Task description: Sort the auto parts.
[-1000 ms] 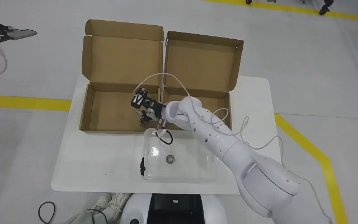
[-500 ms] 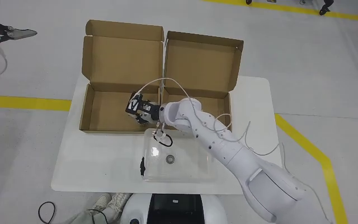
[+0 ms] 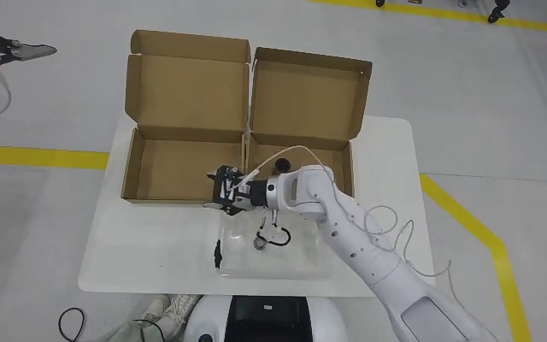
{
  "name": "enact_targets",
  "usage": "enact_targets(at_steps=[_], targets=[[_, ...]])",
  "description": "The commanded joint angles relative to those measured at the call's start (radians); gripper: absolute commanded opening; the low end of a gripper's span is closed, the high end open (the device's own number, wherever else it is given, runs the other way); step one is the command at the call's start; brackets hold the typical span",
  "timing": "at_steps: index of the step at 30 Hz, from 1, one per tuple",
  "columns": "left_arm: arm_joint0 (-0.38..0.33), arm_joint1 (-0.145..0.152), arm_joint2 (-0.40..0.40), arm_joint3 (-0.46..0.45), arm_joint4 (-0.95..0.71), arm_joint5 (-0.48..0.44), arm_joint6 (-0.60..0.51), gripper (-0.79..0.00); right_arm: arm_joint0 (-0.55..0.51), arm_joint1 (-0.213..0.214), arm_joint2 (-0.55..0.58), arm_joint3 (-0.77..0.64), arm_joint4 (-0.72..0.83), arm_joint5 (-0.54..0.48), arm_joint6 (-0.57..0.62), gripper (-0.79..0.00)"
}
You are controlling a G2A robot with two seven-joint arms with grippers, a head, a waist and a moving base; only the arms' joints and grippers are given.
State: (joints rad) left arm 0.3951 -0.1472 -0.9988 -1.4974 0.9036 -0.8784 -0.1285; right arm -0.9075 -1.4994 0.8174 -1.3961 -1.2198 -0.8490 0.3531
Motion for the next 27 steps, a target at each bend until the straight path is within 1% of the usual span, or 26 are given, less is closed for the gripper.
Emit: enact_targets(at_steps=[1,2,4,8,9,15,27], targets=[[0.000,0.000,0.000,0.000,0.000,0.000,0.000,0.000,-0.043,0.017,0.035,-0.047,-0.010,-0.023,0.009,-0.320],[0.000,0.000,0.000,0.000,0.000,0.000,0.000,0.000,-0.064,0.025,0.050,-0.069,-0.013,-0.034,0.016,-0.283],[0.000,0.000,0.000,0.000,0.000,0.000,0.000,0.000,-0.100,0.040,0.075,-0.105,-0.016,-0.063,0.045,-0.175],[0.000,0.000,0.000,0.000,0.000,0.000,0.000,0.000,-0.145,0.061,0.108,-0.161,0.007,-0.091,0.113,-0.043],[0.000,0.000,0.000,0.000,0.000,0.000,0.000,0.000,-0.156,0.066,0.115,-0.174,0.015,-0.097,0.127,0.000],[0.000,0.000,0.000,0.000,0.000,0.000,0.000,0.000,-0.216,0.093,0.156,-0.241,0.061,-0.162,0.168,0.000],[0.000,0.000,0.000,0.000,0.000,0.000,0.000,0.000,-0.216,0.093,0.156,-0.241,0.061,-0.162,0.168,0.000]])
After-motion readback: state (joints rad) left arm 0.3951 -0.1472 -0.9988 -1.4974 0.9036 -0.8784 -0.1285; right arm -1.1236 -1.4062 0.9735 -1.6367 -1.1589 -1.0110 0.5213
